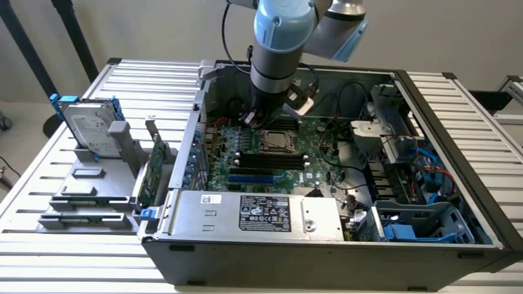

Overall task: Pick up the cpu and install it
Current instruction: 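Install the first cpu locking lever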

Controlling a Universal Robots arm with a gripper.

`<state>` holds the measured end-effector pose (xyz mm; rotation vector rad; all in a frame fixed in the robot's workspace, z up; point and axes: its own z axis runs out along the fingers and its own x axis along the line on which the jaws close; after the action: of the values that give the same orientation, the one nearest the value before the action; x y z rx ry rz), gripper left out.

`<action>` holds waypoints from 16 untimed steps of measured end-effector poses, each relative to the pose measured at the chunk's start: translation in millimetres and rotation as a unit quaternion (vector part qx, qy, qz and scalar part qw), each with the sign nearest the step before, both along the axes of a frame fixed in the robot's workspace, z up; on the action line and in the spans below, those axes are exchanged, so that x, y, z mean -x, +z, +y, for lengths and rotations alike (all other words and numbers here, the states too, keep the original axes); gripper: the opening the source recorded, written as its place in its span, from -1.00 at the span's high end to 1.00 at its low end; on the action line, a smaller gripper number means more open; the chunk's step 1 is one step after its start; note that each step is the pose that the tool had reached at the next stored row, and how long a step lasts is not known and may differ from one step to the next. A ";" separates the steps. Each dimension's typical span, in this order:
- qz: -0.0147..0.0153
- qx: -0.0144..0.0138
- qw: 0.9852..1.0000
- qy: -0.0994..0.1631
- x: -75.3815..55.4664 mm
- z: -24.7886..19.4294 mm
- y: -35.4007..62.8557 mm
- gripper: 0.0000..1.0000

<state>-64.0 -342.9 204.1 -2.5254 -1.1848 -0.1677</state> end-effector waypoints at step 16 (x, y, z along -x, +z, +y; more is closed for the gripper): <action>-0.001 0.006 1.000 0.003 -1.0 5.3 -4.0 0.79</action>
<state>-63.0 -337.6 200.1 -2.5320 -1.1990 -0.1624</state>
